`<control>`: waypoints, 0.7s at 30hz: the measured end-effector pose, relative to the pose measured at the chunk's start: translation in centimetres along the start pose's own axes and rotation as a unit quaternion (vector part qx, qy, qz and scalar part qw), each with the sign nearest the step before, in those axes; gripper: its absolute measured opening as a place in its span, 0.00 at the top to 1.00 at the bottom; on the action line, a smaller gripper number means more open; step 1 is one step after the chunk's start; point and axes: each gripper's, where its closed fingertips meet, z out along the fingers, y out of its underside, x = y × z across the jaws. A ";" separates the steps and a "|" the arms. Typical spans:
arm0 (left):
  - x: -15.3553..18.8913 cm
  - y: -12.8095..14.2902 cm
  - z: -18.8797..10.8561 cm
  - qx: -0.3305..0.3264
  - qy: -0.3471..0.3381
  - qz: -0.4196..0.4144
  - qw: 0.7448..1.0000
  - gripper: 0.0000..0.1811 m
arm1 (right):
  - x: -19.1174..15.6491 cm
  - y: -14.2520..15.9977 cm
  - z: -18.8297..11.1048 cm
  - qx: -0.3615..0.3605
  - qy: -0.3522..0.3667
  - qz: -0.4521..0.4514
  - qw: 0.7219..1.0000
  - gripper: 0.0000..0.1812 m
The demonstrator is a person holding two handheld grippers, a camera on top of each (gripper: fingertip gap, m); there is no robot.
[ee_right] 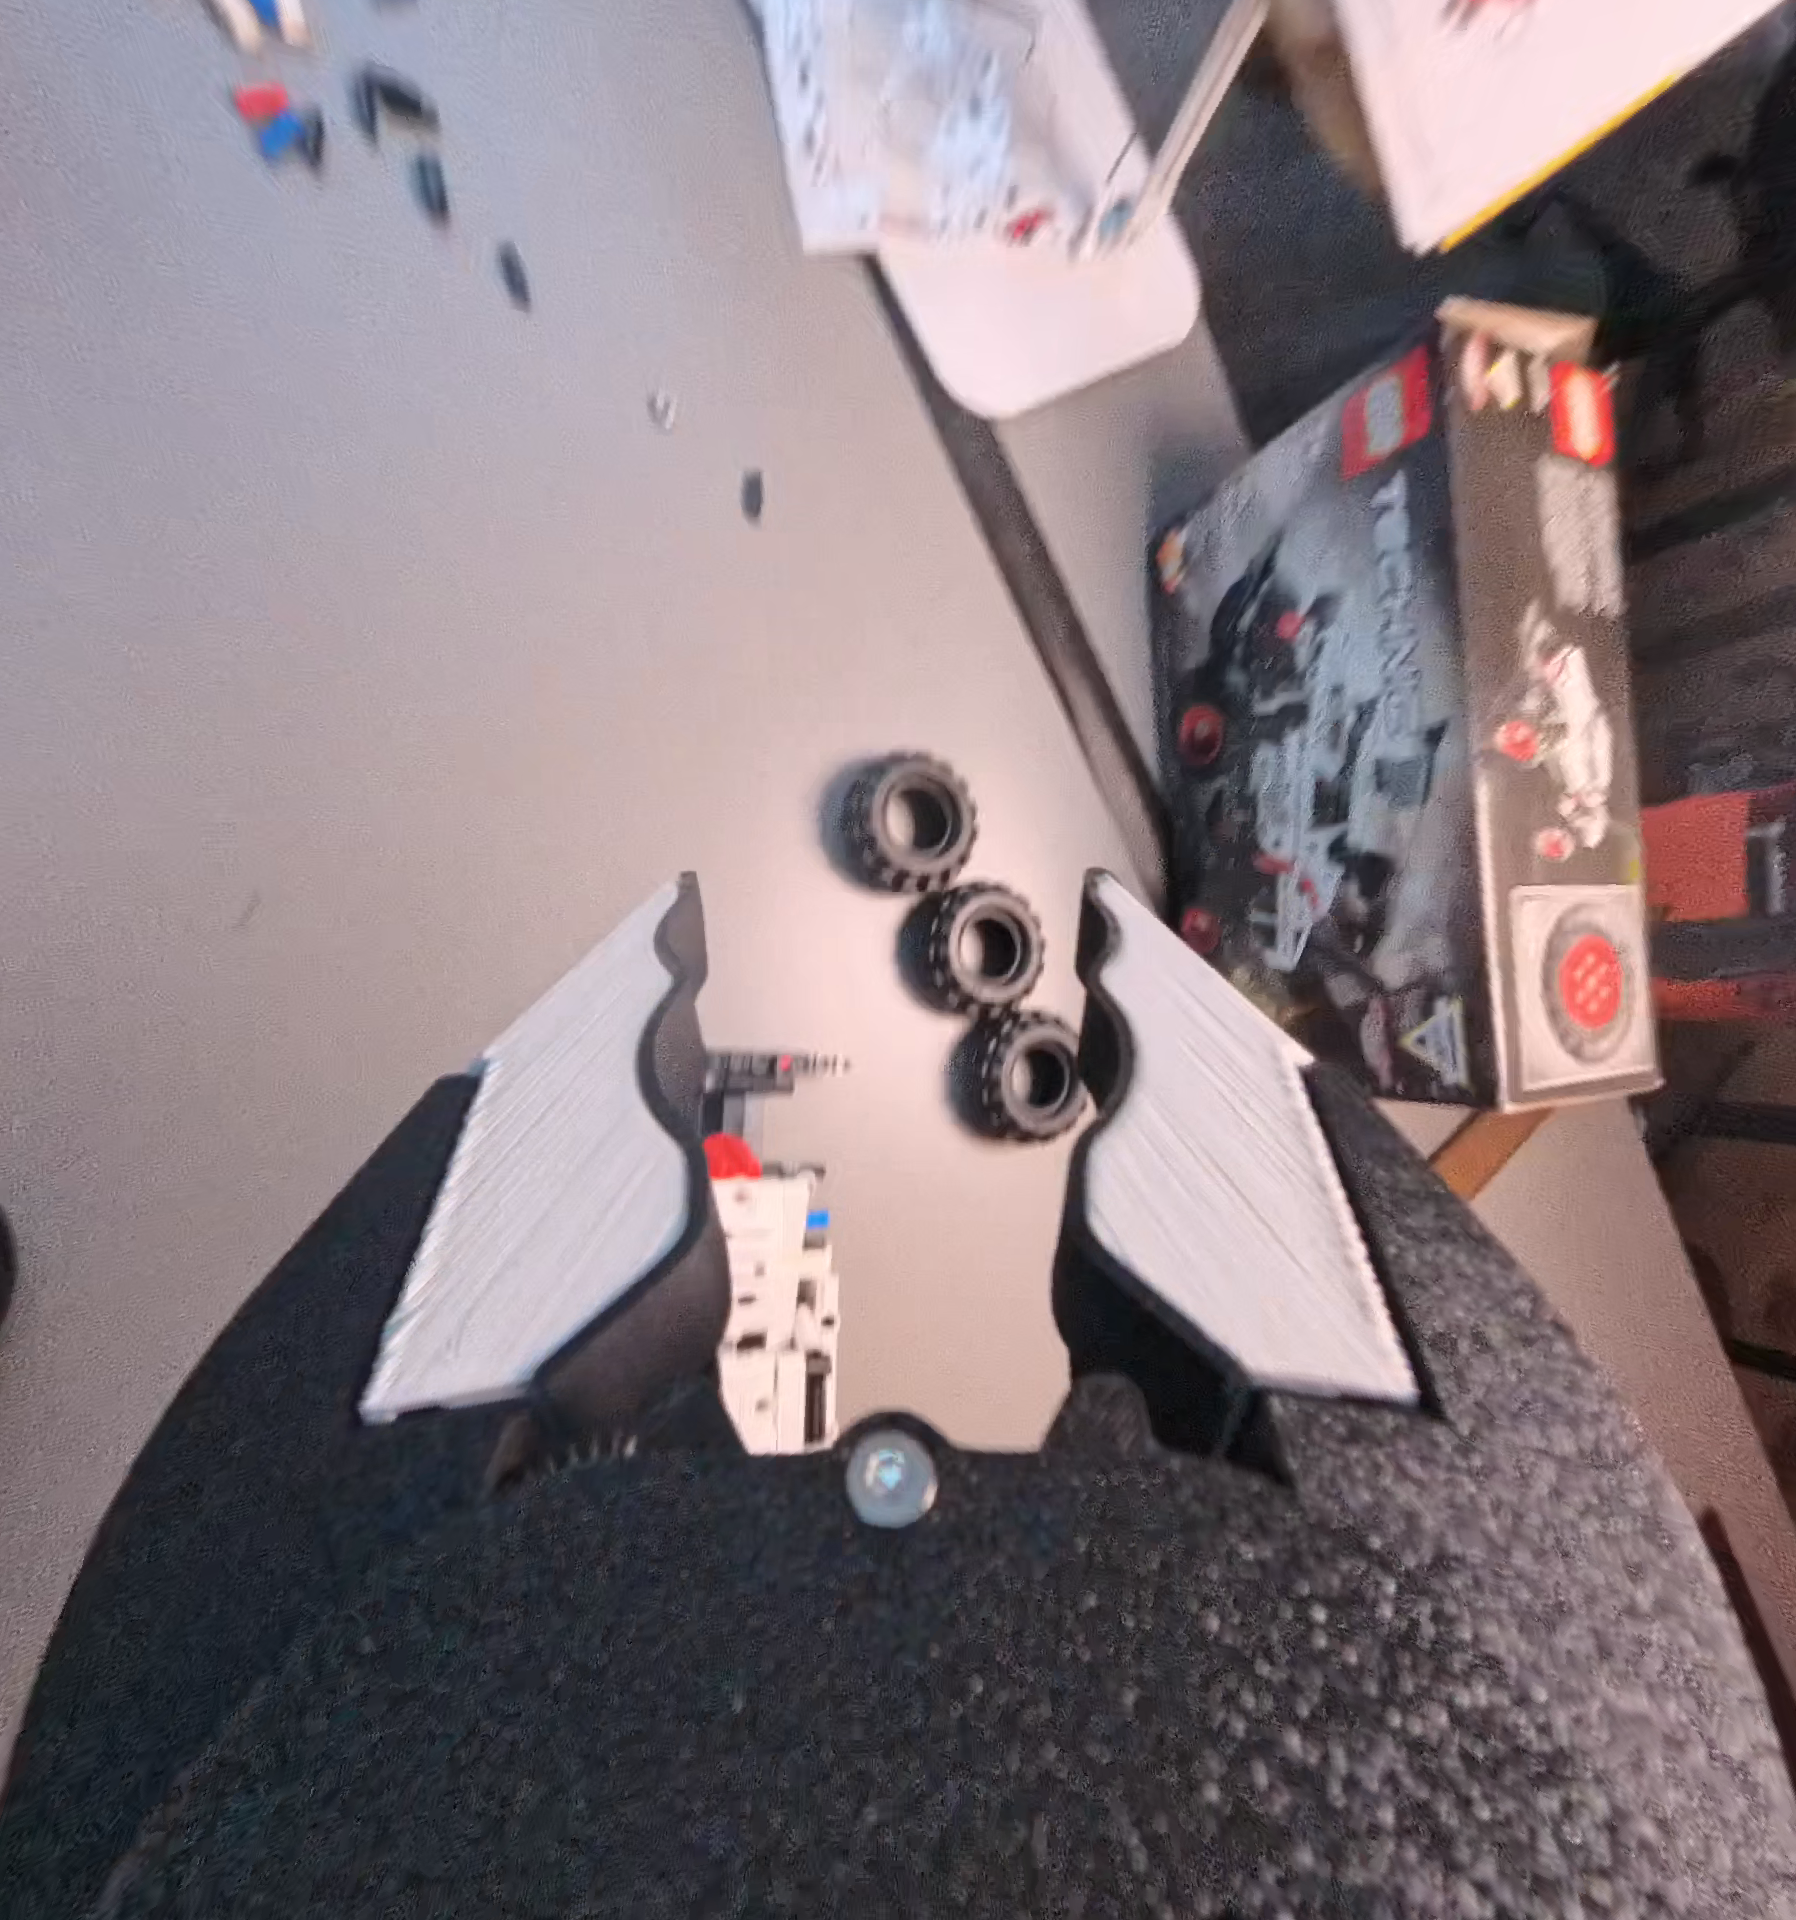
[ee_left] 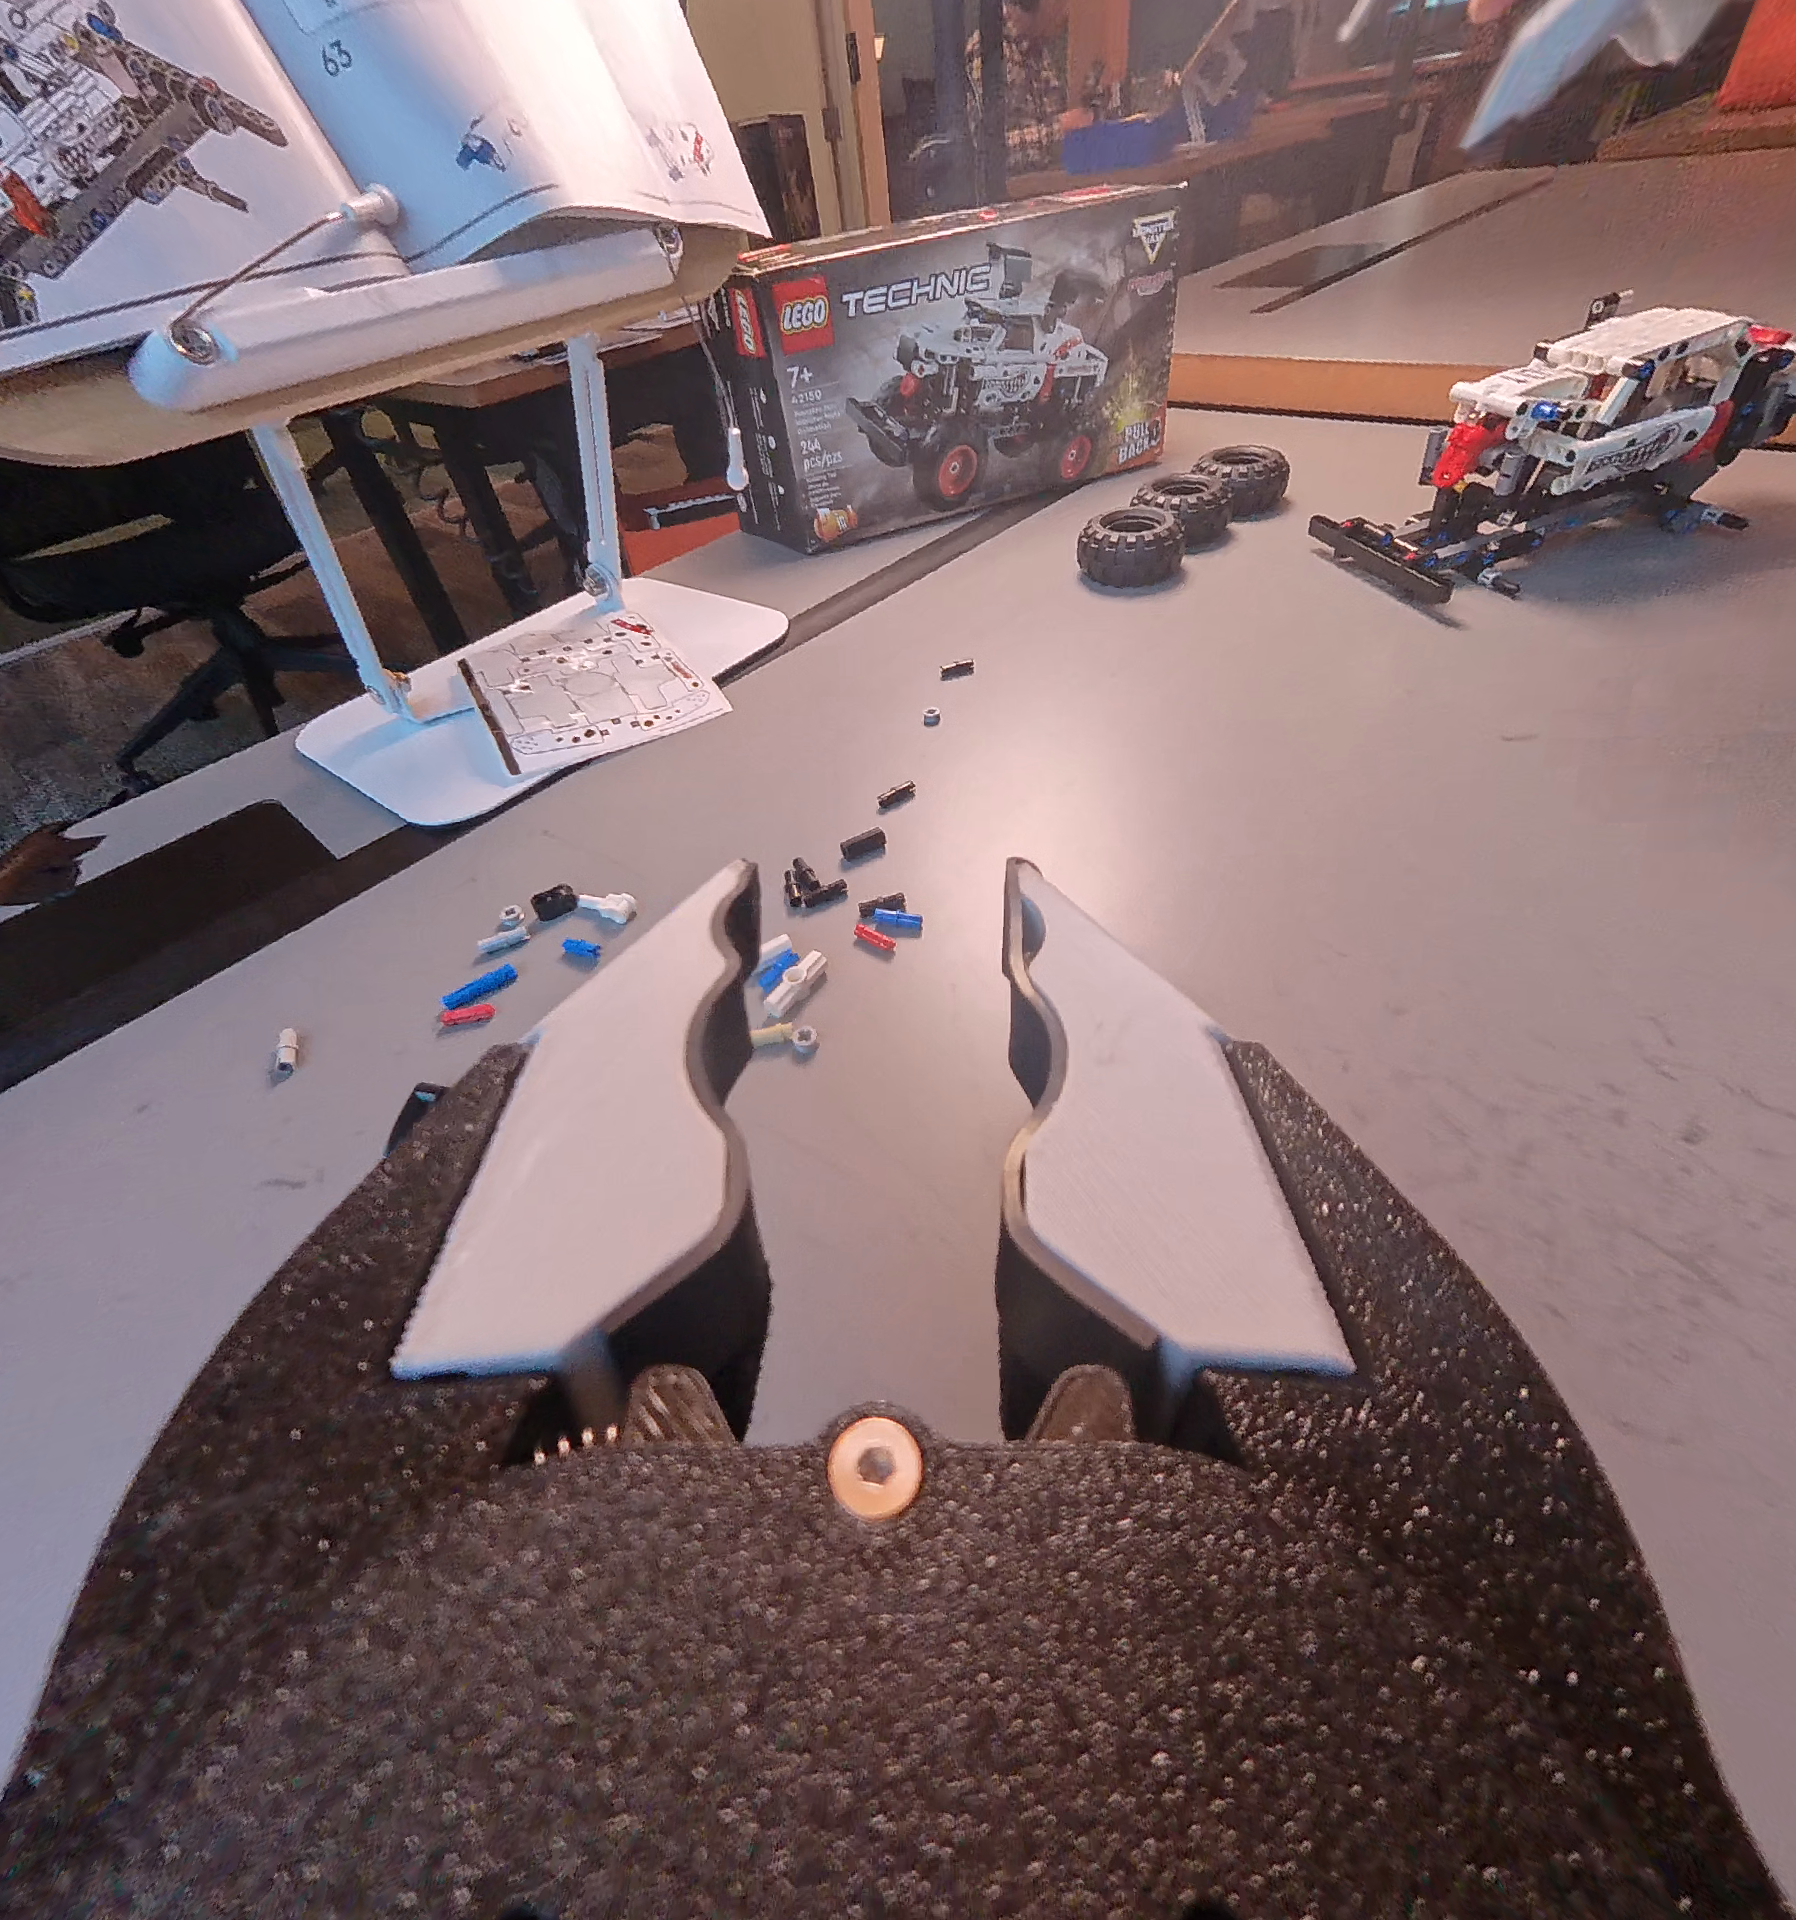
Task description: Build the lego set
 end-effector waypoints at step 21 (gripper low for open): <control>-1.5 0.5 0.0 -0.003 -0.024 -0.003 1.000 0.77 | 11.7 -27.3 11.9 0.430 0.214 0.199 0.854 1.00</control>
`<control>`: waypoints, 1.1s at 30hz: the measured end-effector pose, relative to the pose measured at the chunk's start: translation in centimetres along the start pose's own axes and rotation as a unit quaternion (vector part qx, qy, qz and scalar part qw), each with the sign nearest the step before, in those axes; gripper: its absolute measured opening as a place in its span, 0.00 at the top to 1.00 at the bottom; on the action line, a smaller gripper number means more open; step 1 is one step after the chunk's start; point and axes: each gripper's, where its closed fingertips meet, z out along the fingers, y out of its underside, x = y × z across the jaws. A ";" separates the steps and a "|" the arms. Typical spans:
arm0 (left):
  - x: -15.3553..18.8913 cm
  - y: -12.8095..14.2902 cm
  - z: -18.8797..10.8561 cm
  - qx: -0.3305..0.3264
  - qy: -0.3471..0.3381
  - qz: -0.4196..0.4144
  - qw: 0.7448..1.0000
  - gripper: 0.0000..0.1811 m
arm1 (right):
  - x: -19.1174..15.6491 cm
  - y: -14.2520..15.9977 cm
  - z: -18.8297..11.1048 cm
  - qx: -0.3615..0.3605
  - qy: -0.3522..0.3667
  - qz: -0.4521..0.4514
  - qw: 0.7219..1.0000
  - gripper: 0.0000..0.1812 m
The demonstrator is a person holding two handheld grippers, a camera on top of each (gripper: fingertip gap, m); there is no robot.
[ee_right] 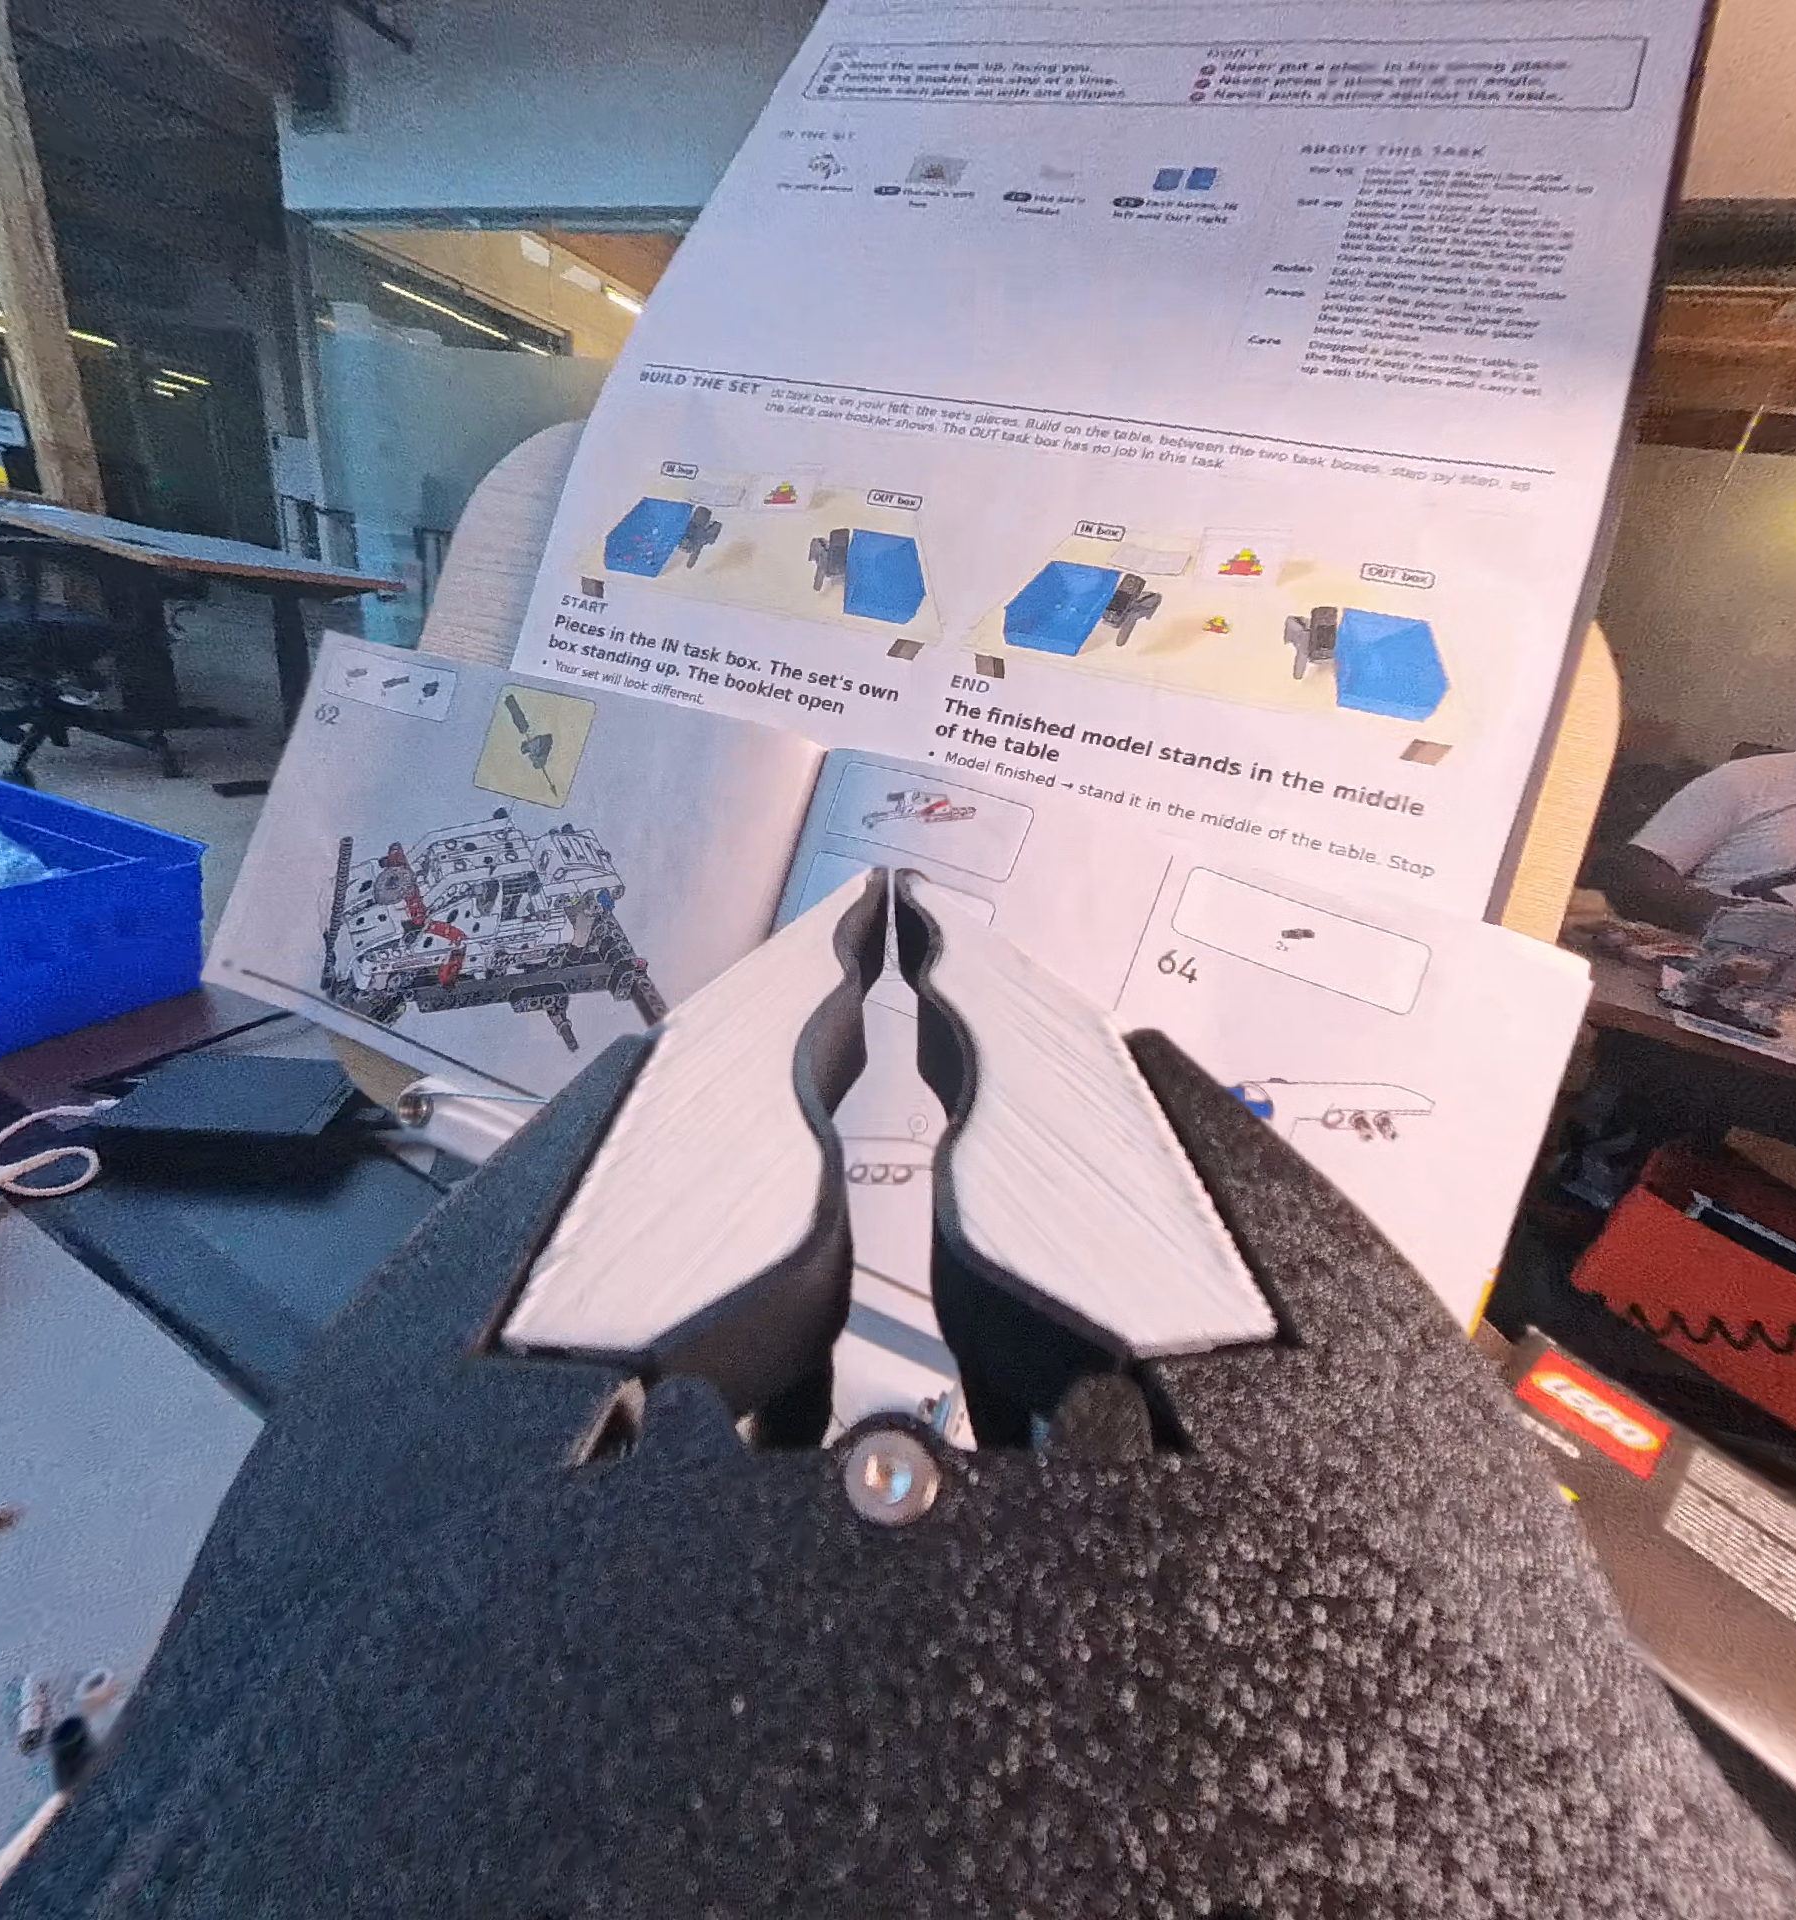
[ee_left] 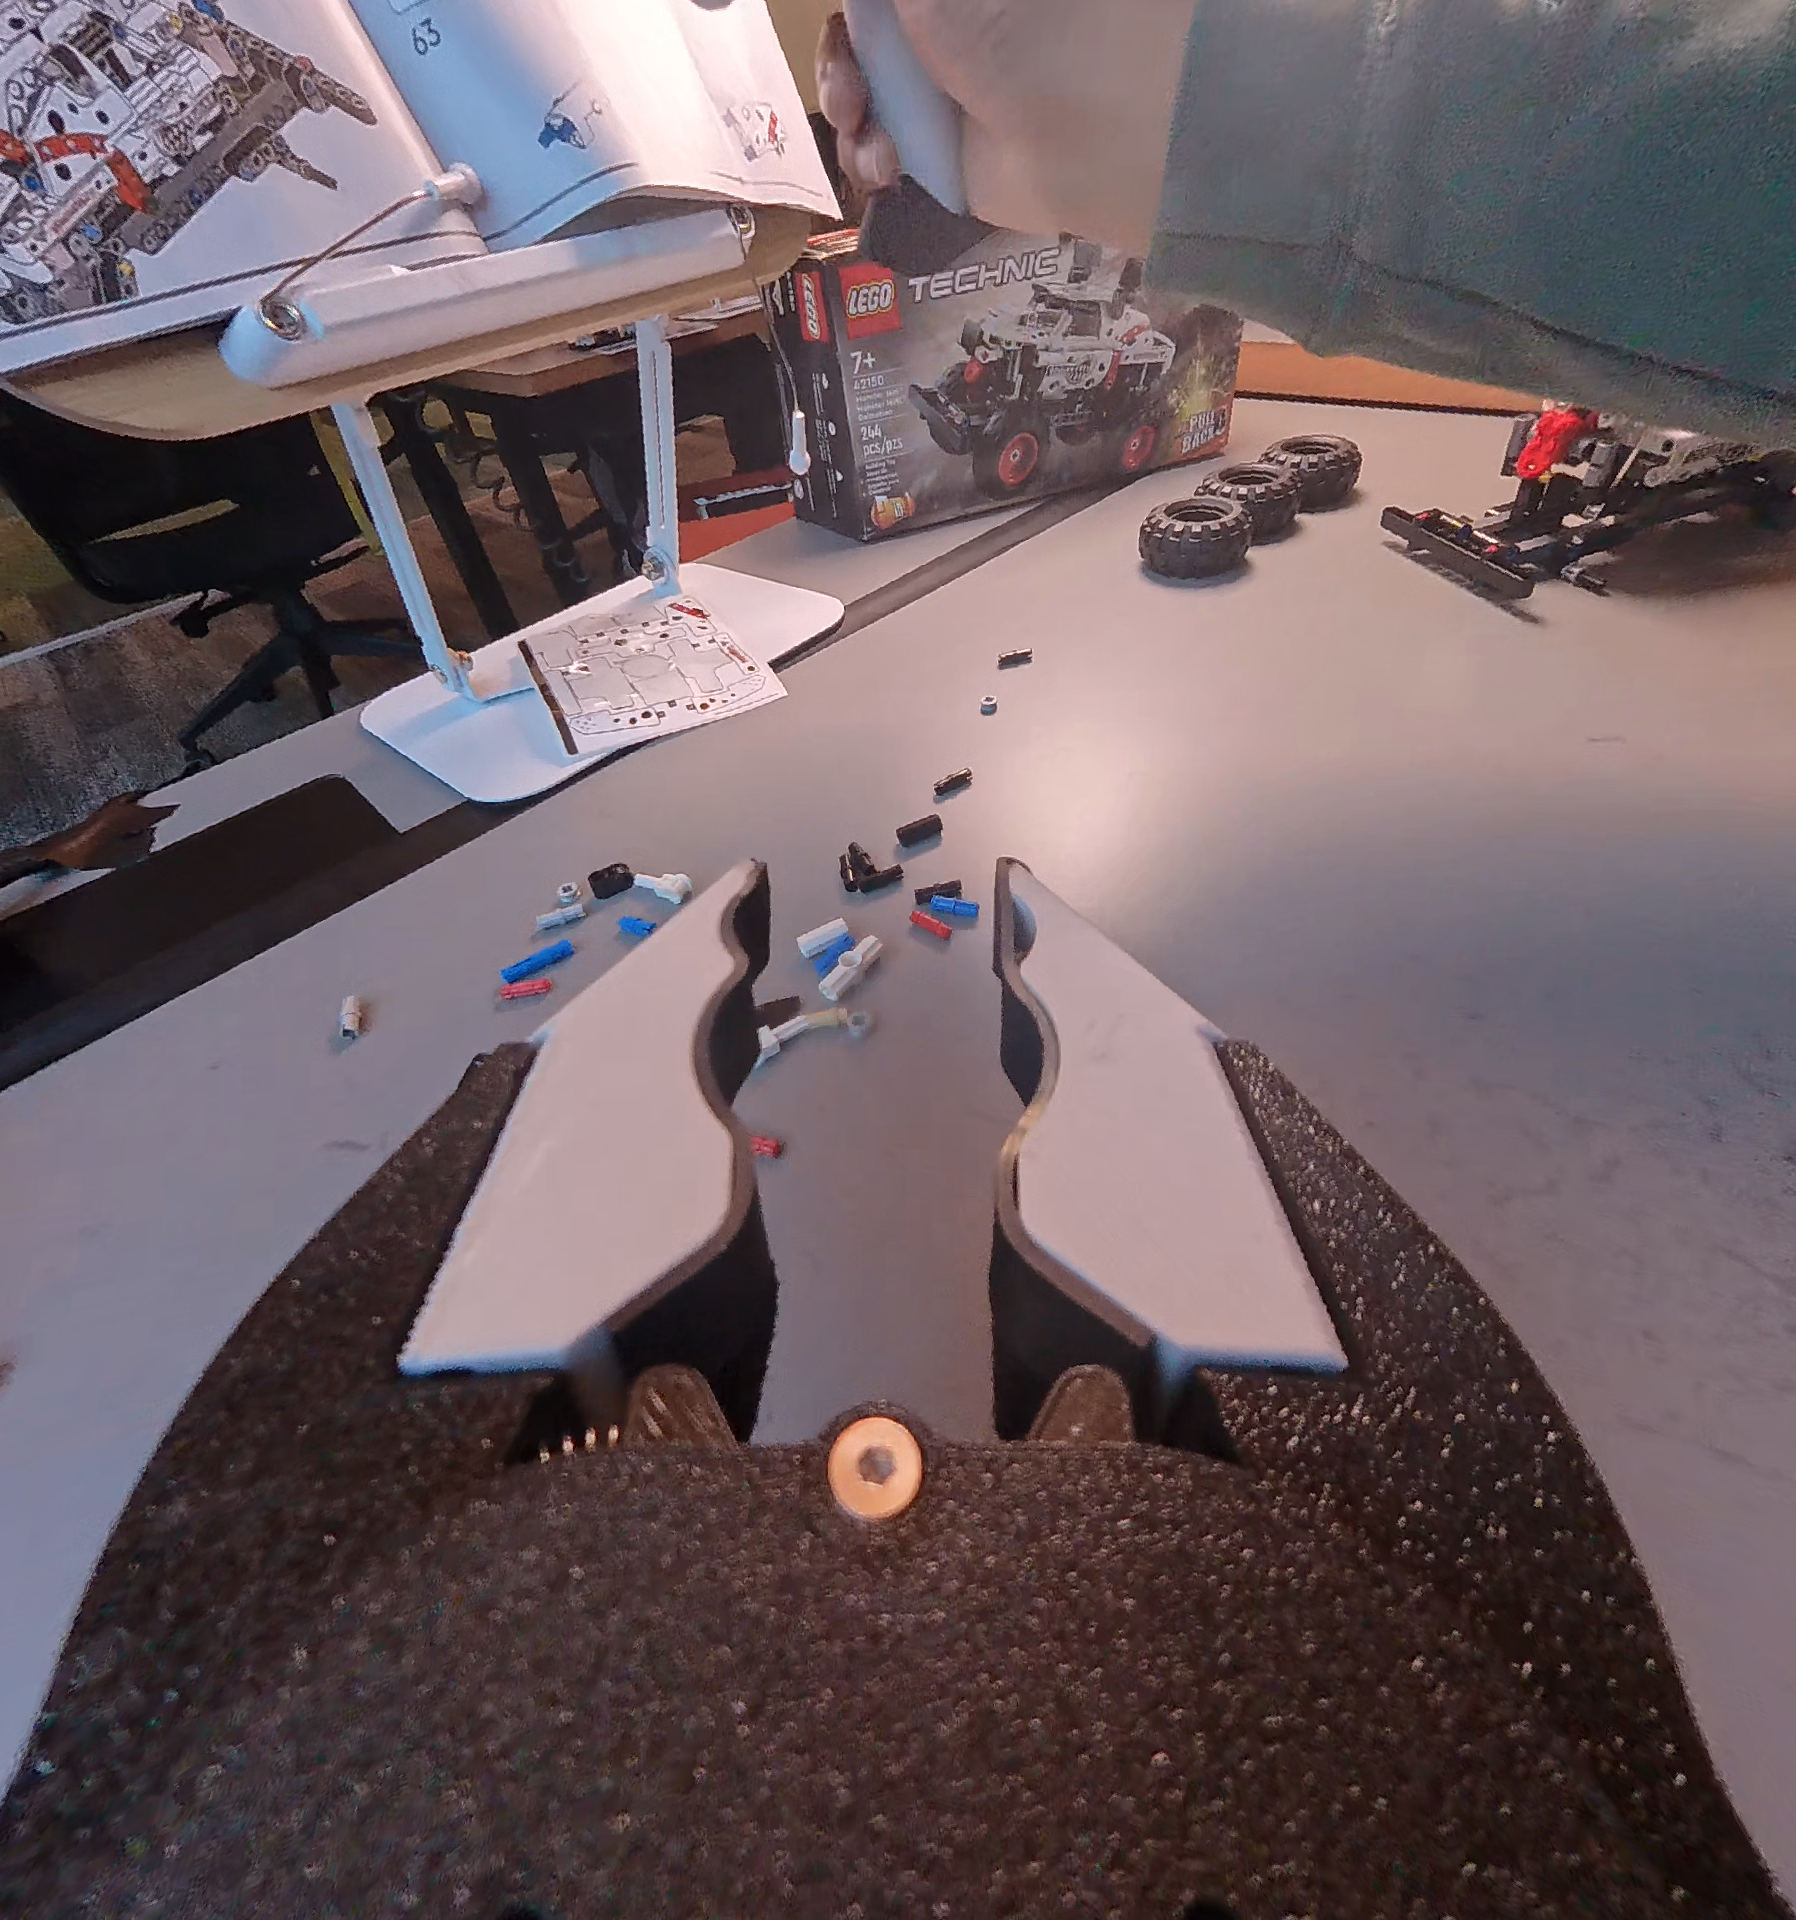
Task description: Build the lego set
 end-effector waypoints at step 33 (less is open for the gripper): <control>-0.3 0.1 0.0 -0.004 -0.003 -0.005 1.000 0.77 | -1.3 2.7 -0.5 -0.048 -0.035 -0.035 0.998 0.97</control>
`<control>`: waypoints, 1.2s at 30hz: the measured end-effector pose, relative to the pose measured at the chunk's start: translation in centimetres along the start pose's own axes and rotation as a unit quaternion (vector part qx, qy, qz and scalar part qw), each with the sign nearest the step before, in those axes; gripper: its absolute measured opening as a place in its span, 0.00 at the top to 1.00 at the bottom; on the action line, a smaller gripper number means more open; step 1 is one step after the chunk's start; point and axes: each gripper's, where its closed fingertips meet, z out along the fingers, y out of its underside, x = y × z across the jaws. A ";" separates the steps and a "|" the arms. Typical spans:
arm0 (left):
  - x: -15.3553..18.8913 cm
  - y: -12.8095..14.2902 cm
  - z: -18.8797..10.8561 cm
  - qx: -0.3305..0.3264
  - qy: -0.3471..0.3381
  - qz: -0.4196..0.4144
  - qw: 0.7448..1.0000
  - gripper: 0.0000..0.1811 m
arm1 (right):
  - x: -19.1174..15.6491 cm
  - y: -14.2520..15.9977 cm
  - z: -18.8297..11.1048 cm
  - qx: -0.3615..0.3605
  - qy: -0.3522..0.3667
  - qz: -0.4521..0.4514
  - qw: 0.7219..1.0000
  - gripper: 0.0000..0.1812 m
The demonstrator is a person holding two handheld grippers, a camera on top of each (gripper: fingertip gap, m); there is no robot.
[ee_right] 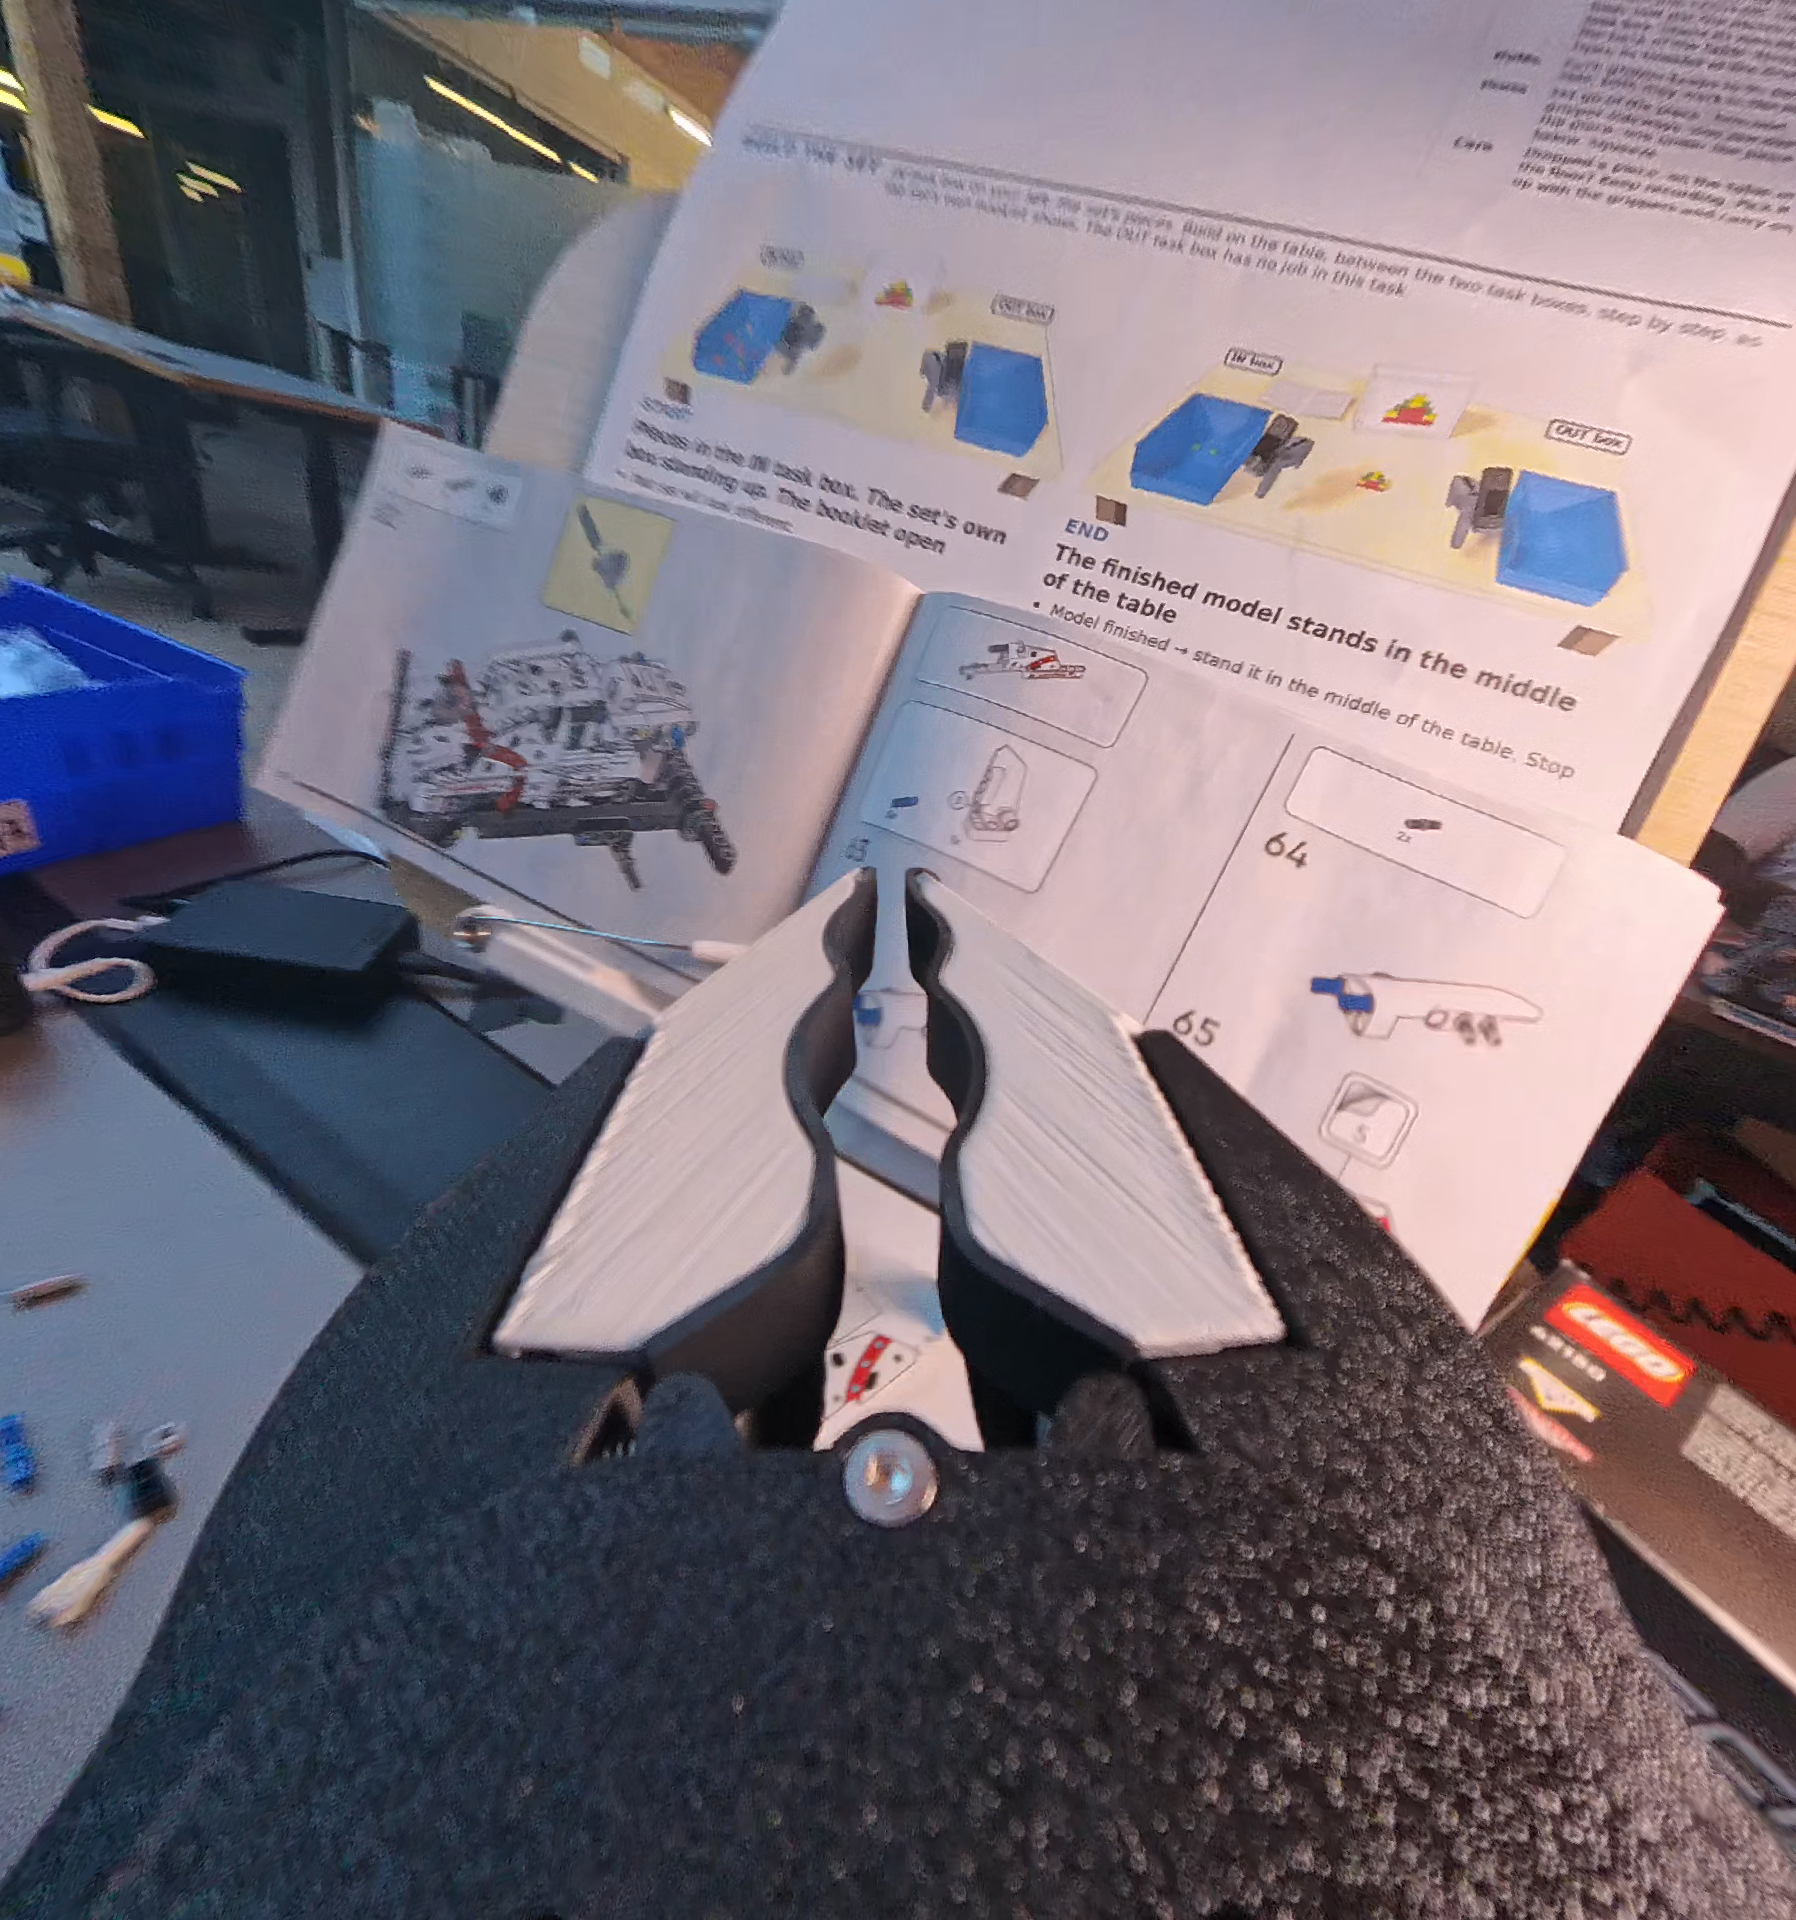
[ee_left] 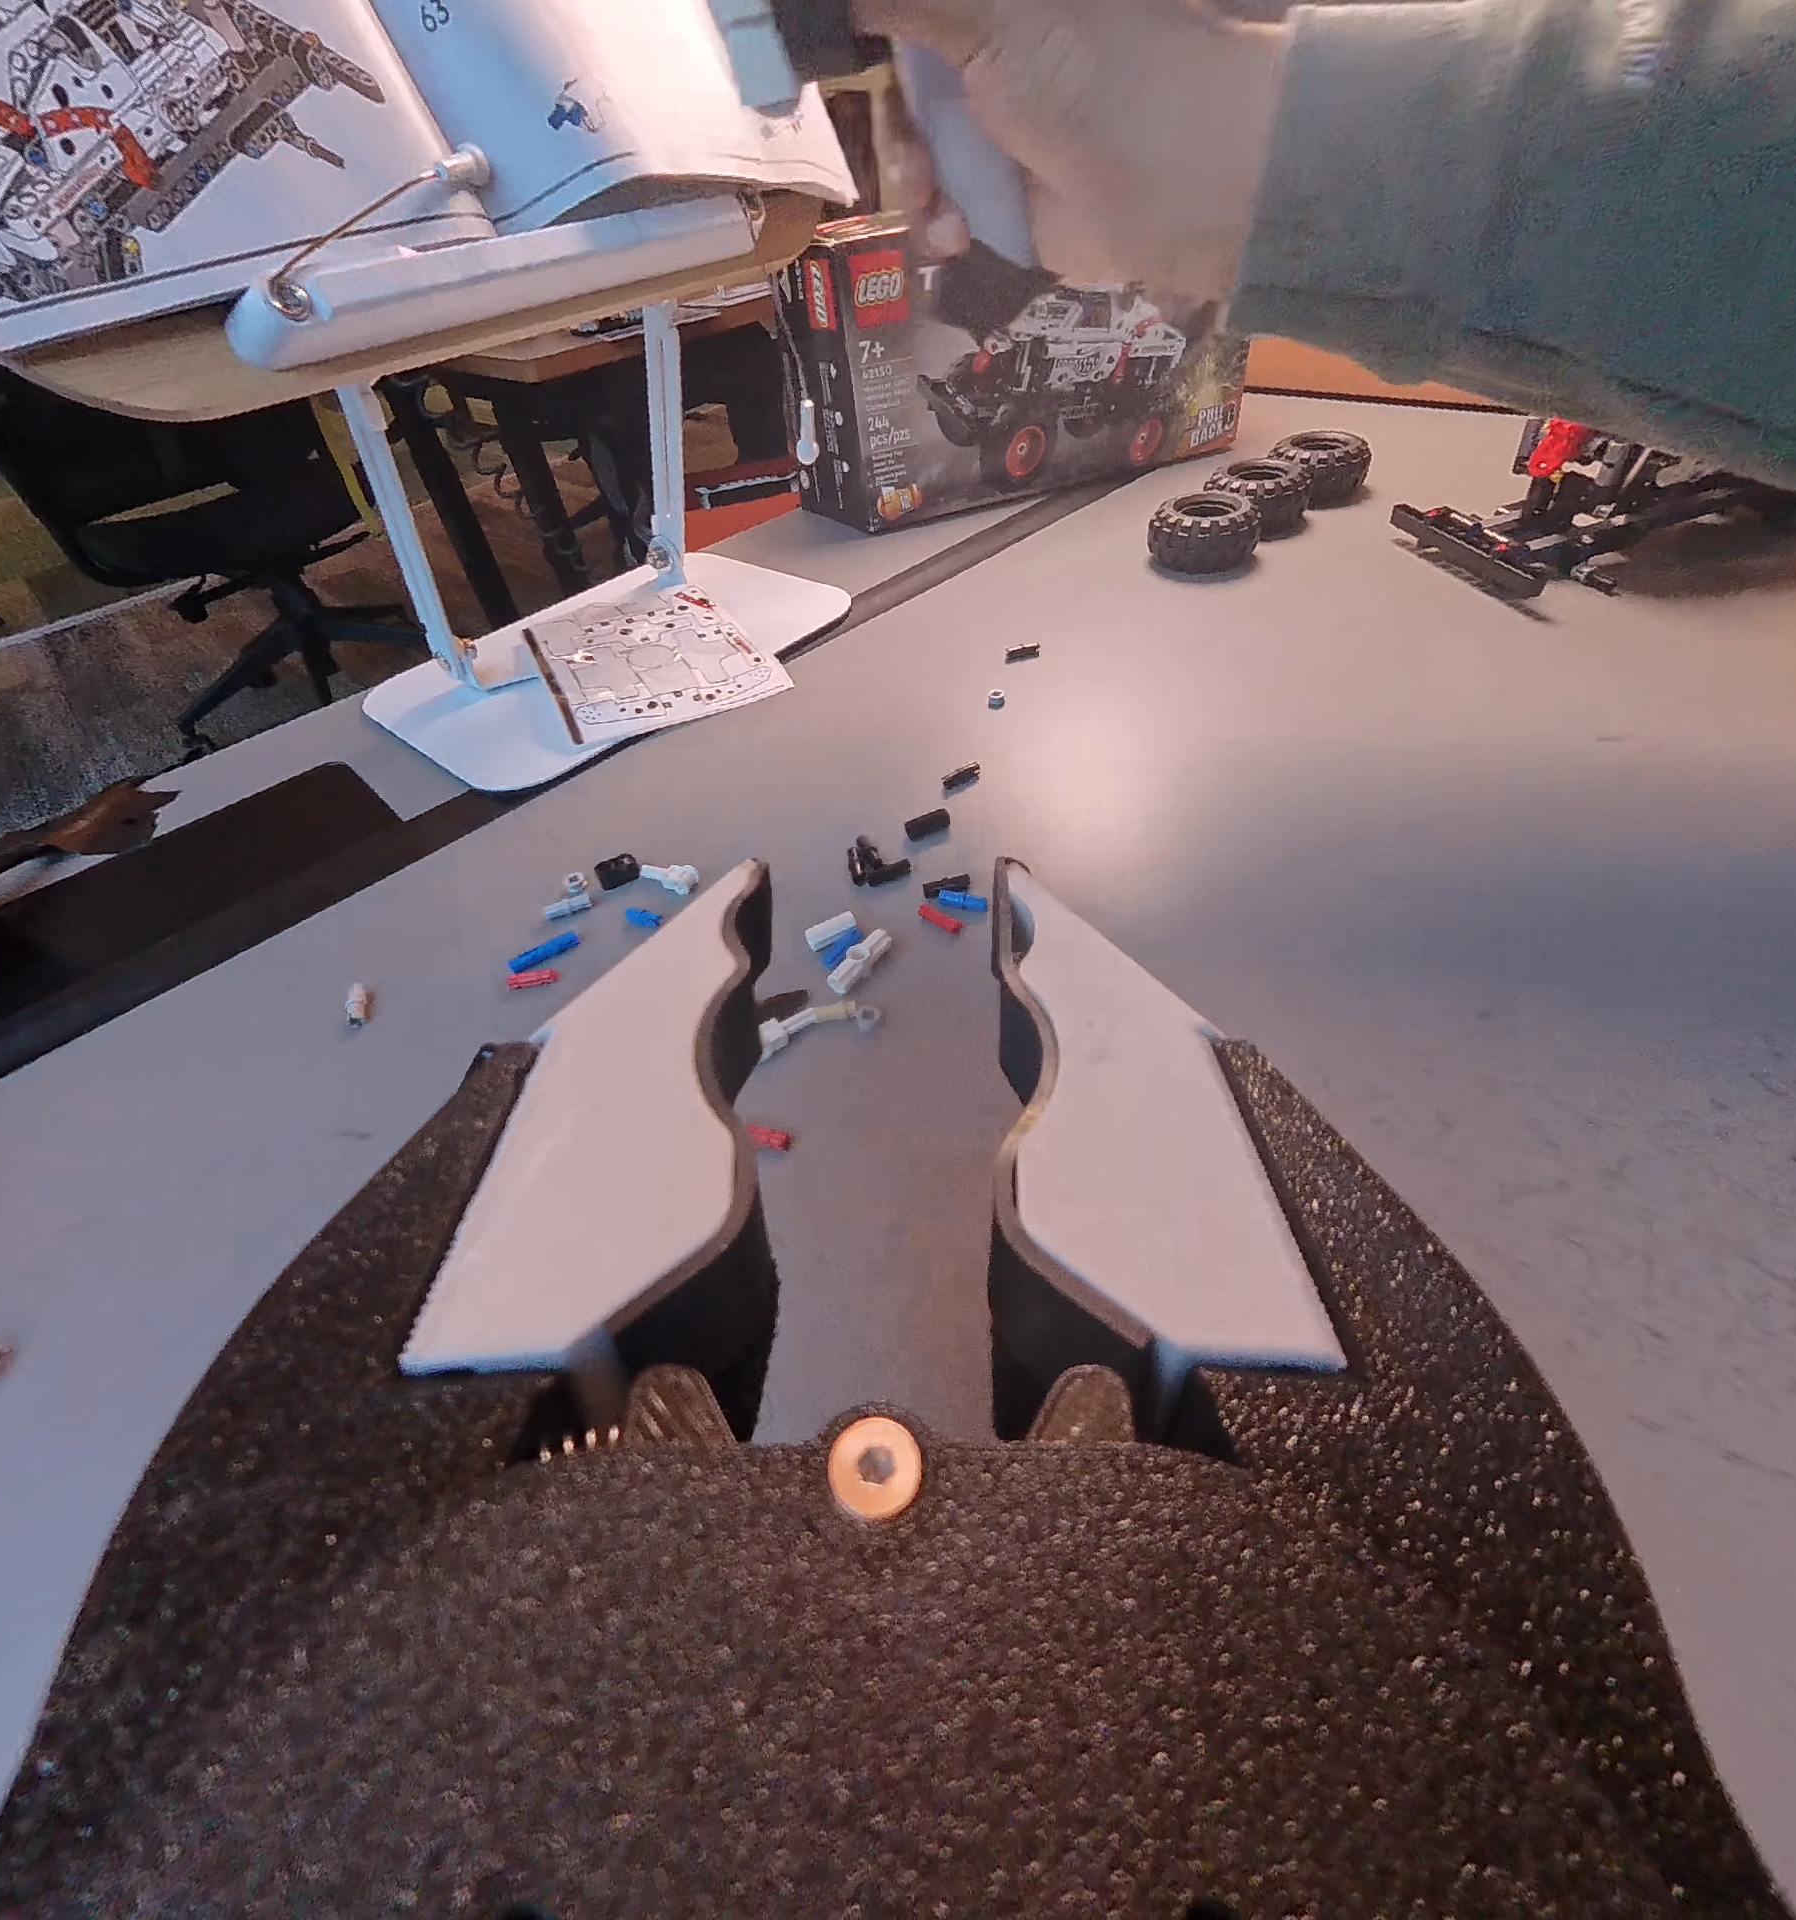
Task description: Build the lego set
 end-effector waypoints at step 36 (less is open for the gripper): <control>-8.4 6.6 9.4 -0.263 0.068 0.041 0.961 0.88 | -13.0 9.3 -29.1 -0.071 -0.127 0.055 0.988 0.91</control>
